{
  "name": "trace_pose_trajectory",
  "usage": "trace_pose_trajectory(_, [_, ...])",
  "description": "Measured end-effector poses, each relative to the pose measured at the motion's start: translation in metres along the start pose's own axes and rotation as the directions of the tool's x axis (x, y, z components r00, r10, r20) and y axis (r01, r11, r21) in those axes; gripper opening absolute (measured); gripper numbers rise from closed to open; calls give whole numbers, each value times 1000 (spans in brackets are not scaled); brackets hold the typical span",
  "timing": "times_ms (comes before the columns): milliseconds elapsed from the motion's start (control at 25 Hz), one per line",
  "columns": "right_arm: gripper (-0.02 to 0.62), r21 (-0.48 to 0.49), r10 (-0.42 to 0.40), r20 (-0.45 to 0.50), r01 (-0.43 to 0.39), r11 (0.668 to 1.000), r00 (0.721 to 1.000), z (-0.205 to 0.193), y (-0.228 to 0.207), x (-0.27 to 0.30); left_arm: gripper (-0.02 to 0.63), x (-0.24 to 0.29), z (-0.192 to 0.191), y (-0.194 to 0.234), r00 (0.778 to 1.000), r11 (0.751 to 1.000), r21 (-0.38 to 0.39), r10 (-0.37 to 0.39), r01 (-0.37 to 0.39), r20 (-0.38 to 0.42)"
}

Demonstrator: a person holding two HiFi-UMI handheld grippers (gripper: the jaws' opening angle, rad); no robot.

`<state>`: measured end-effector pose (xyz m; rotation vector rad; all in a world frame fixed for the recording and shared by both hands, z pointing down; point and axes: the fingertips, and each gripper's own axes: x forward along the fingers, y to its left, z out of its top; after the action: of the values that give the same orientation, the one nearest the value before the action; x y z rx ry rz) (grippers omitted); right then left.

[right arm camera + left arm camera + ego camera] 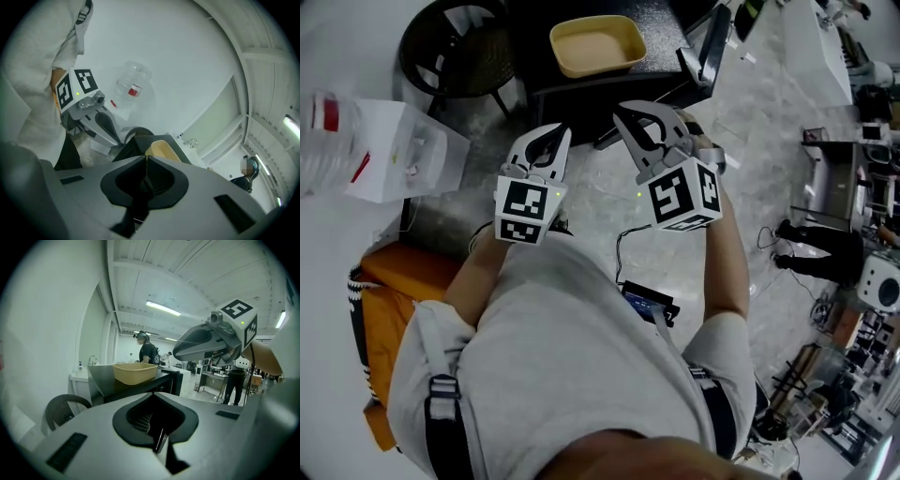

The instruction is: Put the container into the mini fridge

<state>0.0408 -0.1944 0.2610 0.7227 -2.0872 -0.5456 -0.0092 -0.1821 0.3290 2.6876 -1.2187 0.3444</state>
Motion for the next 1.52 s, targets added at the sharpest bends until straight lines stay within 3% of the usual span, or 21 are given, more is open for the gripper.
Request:
trace_pose_trajectory(240, [41, -97, 19, -81, -27, 995, 996, 0, -22, 30, 12, 2, -1, 21, 1000, 999, -38, -11, 11, -2])
trace_pose_trajectory(440, [43, -219, 90, -183, -130, 967, 979, -9, -31, 48, 12, 5, -4, 36, 1000, 997, -77, -9, 8, -8])
trace_pose_trajectory(520, [74, -261, 111, -234, -172, 950, 966, -16, -34, 56, 12, 6, -5, 41, 1000, 996, -87, -7, 6, -8])
trace_pose_trajectory(560, [129, -277, 118, -258, -190, 942, 959, -20, -35, 60, 12, 6, -7, 43, 1000, 995, -99, -7, 6, -10])
trace_pose_trajectory(720, [135, -312, 134, -317, -237, 920, 939, -31, -36, 72, 12, 15, -13, 51, 1000, 984, -177, -5, 3, -10])
trace_pose_trajectory(800, [135, -322, 142, -341, -258, 911, 929, -36, -35, 76, 12, 19, -14, 48, 1000, 984, -180, -9, 7, -7])
trace_pose_trajectory(1000, [135, -330, 148, -370, -279, 902, 917, -48, -36, 84, 12, 20, -17, 36, 999, 983, -181, -41, 38, -17])
trace_pose_trajectory(1280, [133, -381, 142, -398, -304, 873, 906, -57, -33, 96, 12, 22, -28, 43, 1000, 977, -213, -9, 5, -20])
trace_pose_trajectory(1520, [92, -409, 122, -401, -297, 863, 908, -58, -33, 103, 12, 22, -33, 41, 1000, 972, -233, -3, -4, -30])
